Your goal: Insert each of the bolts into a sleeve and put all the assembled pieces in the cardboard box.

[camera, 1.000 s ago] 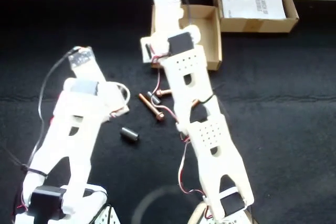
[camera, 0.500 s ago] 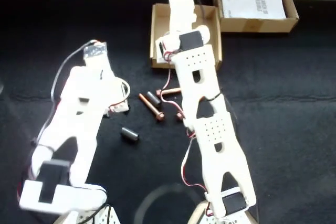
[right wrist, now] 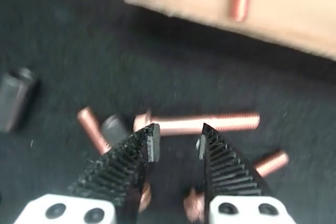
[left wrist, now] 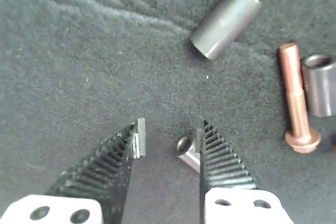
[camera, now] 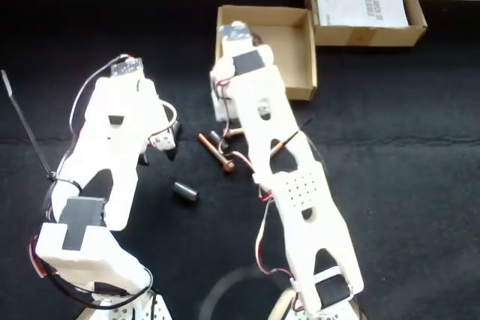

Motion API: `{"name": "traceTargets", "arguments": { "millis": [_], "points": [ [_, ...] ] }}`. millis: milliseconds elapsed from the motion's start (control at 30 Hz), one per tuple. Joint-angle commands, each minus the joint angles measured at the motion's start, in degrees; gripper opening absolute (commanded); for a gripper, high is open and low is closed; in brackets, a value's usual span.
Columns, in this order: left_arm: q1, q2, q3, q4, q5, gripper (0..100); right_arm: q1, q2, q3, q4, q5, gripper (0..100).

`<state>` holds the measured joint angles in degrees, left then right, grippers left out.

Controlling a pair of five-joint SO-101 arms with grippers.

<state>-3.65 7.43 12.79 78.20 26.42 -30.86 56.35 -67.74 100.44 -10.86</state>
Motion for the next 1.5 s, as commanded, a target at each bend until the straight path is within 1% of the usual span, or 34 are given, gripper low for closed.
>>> {"name": "traceTargets", "arguments": {
  "millis": [0, 200, 300, 367, 467, 600, 733, 800, 933, 1100, 1300, 1467],
  "points": [
    [-0.48, -0.13, -3.65, 2.64, 0.09, 17, -3.47, -16.75, 15.25, 0.66, 0.62, 12.3],
    [-1.10, -0.22, -5.23, 4.13, 0.09, 17, -7.78, -34.77, 36.44, 0.40, 0.44, 12.3],
    [-4.18, -0.22, -6.99, 4.75, 0.09, 17, -9.98, -40.31, 44.88, -0.22, 0.35, 12.3],
    [-6.90, -0.22, -9.10, 6.33, 0.09, 17, -11.21, -43.47, 50.95, -2.77, 0.35, 12.3],
    [-11.47, -0.22, -13.14, 11.16, -0.26, 17, -12.62, -48.22, 60.97, -10.51, 0.35, 12.3],
    [-17.63, -0.22, -18.24, 18.29, -0.44, 17, -15.78, -54.81, 75.30, -23.87, 0.35, 12.3],
    [-23.87, -0.22, -19.82, 20.22, -0.62, 17, -18.59, -59.47, 86.99, -37.85, 0.35, 12.3],
    [-26.24, -0.22, -19.74, 20.22, -2.90, 17, -19.03, -60.44, 91.30, -44.62, 0.44, 12.3],
    [-29.41, -0.22, -19.65, 20.22, -4.84, 17, -19.47, -60.35, 96.57, -53.93, 0.44, 12.3],
    [-30.99, -0.22, -19.65, 20.22, -4.84, 17, -21.85, -60.26, 98.95, -58.51, 0.62, 12.3],
    [-31.43, -0.22, -19.56, 20.31, -4.92, 17, -25.71, -60.26, 98.86, -59.21, 0.62, 12.3],
    [-31.43, -0.22, -19.47, 20.31, -4.92, 17, -25.80, -60.09, 99.47, -59.12, 0.44, 12.4]
  ]
}}
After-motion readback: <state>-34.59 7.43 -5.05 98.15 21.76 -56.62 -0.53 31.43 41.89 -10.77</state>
